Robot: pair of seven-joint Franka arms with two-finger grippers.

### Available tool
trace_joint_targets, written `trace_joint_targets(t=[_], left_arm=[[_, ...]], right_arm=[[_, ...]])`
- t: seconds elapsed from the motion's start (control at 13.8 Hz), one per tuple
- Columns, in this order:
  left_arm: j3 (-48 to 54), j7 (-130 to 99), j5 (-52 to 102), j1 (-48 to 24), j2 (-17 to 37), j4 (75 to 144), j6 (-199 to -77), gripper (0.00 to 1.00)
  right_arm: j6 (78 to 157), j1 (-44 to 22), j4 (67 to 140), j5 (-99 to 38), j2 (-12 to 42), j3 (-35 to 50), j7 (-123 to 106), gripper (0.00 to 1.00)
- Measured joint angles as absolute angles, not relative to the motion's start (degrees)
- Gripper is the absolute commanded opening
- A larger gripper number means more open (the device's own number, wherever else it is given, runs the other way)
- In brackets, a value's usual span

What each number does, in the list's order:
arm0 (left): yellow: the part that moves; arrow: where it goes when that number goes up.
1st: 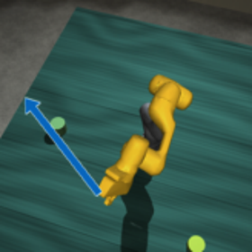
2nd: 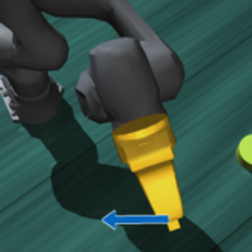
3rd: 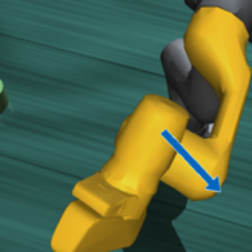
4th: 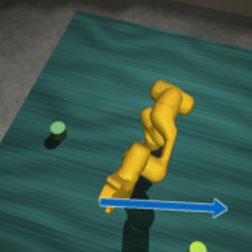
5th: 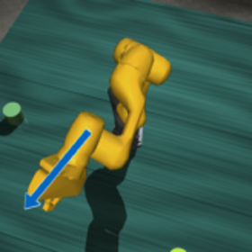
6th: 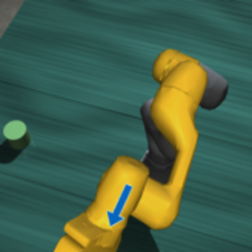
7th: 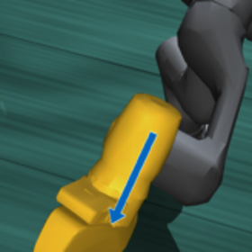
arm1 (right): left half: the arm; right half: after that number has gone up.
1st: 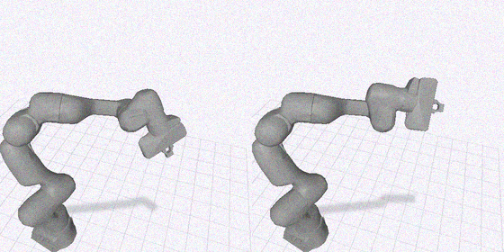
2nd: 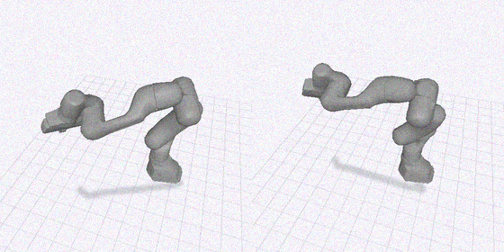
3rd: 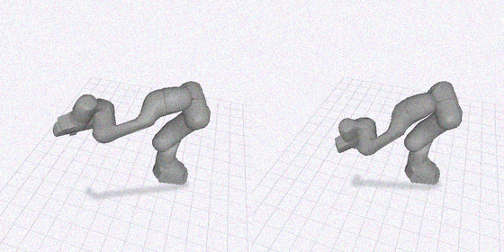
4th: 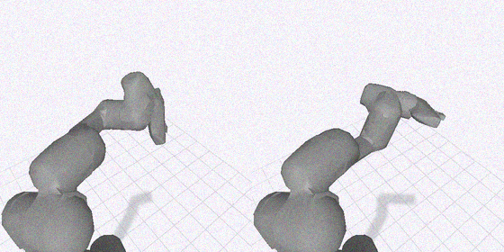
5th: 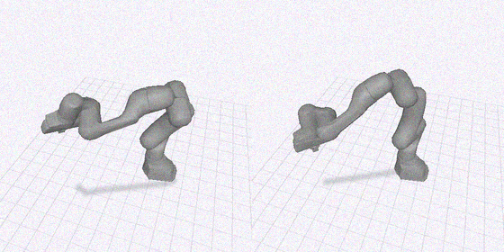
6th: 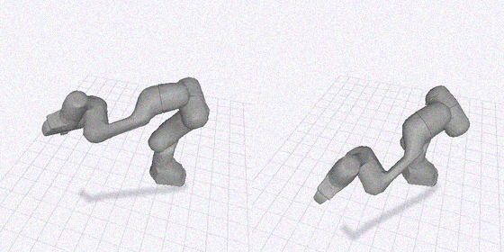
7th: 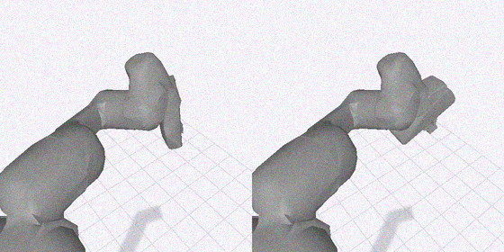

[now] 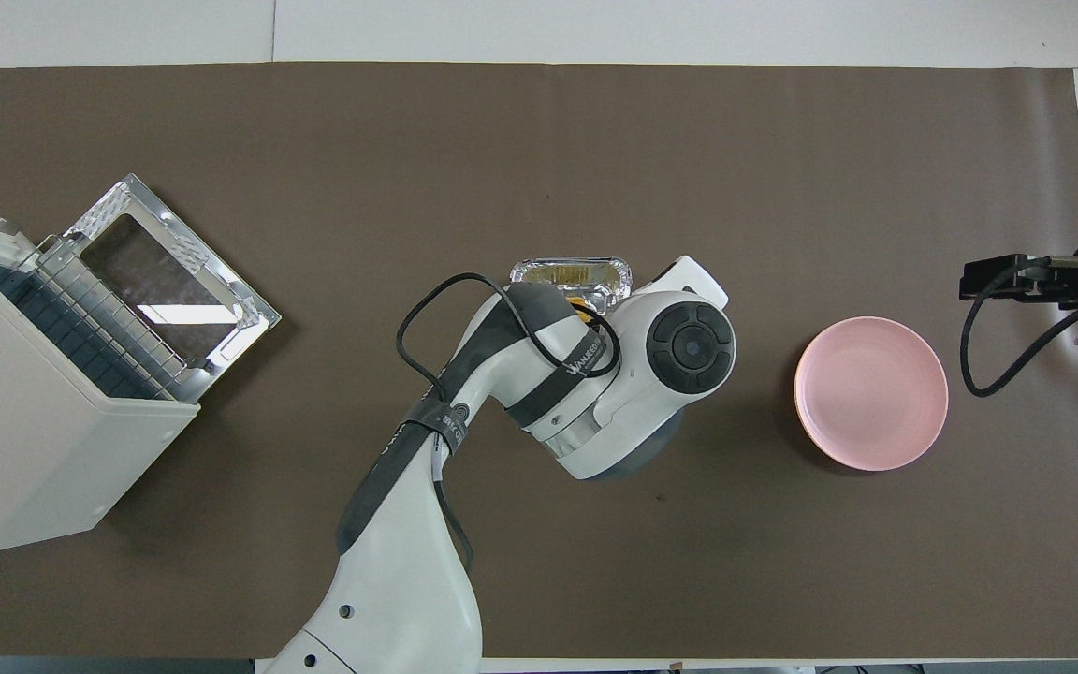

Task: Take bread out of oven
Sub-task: 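Release the tray with the left gripper while the right gripper reaches it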

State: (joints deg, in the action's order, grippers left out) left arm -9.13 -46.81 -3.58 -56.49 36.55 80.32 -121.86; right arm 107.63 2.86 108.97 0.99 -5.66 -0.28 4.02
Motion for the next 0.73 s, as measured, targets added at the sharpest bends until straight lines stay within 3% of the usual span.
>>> trace_joint_targets(t=[0.44, 0.73], left_arm=[[-9.39, -45.27, 0.09, -49.33, 33.66, 75.70, -113.79, 1.00], [-9.51, -44.38, 1.07, -43.11, 26.70, 77.20, -108.09, 1.00]], right_arm=[[109.79, -3.01, 109.93, -1.14, -4.03, 0.19, 3.54, 1.00], [112.80, -8.40, 110.54, -1.16, -0.32, 0.39, 1.06, 1.00]])
